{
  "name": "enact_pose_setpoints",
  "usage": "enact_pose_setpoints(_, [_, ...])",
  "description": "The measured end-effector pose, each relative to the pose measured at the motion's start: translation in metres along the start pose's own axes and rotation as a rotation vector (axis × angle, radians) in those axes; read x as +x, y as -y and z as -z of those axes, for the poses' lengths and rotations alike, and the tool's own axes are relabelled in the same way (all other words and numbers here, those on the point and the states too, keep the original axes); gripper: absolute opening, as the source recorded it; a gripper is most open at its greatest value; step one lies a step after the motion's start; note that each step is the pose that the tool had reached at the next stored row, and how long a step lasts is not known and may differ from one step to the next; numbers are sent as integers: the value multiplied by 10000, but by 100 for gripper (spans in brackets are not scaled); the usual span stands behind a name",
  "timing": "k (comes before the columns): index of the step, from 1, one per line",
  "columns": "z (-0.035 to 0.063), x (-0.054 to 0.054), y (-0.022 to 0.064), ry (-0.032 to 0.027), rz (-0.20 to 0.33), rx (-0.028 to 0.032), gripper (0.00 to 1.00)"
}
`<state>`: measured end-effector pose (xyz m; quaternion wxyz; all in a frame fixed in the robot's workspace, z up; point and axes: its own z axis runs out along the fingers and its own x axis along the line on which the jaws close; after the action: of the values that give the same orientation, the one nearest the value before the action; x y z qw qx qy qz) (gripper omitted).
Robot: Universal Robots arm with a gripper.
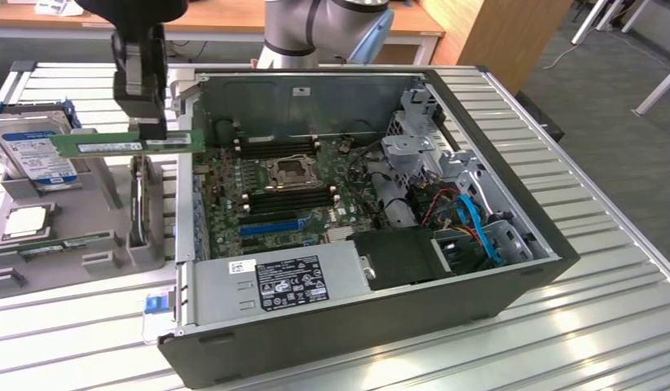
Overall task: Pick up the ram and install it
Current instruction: 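Pick up the ram and move it above insertion slot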
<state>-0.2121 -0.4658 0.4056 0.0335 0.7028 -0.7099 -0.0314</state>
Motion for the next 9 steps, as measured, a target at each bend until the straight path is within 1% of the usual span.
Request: enact_pose_setpoints(9, [20, -1, 213, -1, 1, -39, 12])
